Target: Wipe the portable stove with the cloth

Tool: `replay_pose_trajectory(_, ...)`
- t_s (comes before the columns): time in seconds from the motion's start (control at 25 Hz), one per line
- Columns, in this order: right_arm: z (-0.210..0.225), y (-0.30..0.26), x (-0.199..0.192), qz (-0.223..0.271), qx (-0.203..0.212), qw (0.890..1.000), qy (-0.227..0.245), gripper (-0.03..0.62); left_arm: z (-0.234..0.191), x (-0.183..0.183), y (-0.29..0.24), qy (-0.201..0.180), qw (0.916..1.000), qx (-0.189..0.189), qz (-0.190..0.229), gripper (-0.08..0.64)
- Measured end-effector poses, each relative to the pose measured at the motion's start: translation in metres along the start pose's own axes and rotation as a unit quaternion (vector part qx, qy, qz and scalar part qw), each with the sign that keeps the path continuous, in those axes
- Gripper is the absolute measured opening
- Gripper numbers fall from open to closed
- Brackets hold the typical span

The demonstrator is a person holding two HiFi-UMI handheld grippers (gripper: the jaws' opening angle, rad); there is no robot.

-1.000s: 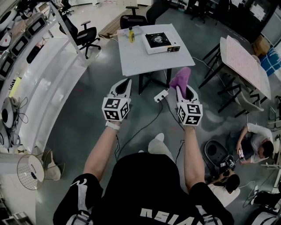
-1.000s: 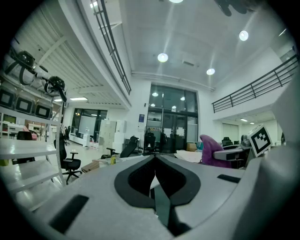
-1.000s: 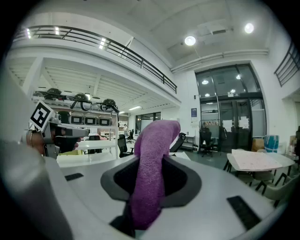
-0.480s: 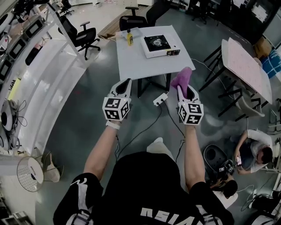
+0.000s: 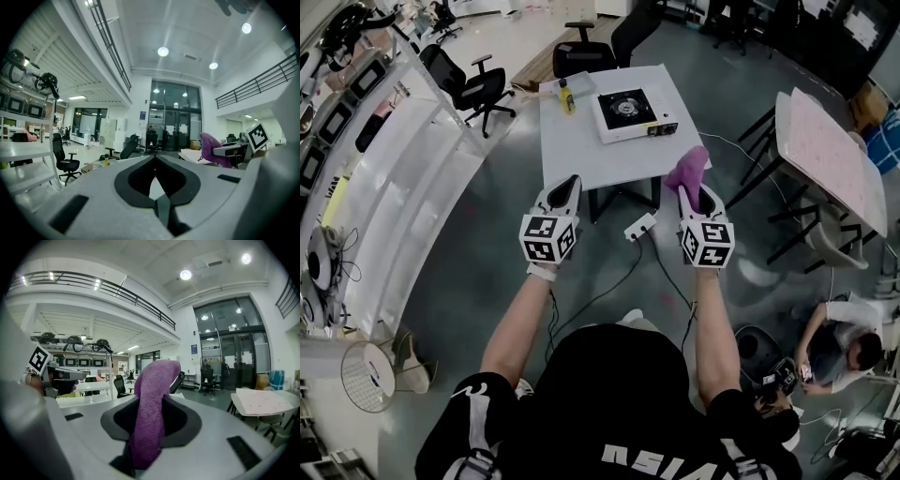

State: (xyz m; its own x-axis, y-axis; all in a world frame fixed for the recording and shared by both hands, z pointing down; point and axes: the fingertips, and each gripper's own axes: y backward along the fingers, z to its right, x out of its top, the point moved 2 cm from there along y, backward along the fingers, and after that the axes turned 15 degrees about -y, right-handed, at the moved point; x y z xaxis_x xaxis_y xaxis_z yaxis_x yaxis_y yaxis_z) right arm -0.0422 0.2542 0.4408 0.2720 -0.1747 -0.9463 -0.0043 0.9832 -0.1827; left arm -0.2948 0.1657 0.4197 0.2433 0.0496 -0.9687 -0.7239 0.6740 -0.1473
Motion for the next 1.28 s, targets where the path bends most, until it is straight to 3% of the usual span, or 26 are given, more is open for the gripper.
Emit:
replay_pose_trajectory(0.64,0.079,-0.068,0.008,-0.023,0.015,1.000,-0.005,0.114,0.009,-0.009,-0.095,0.011,0.9997,0.017,-0.016,0.009)
replay_pose_trajectory(1.28,0.151,-0.257,0.057,-0.055,0.021,0.998,0.019,0.114,-0.063,-0.027,-0.279,0.046,0.9983,0.021,-0.030,0.009)
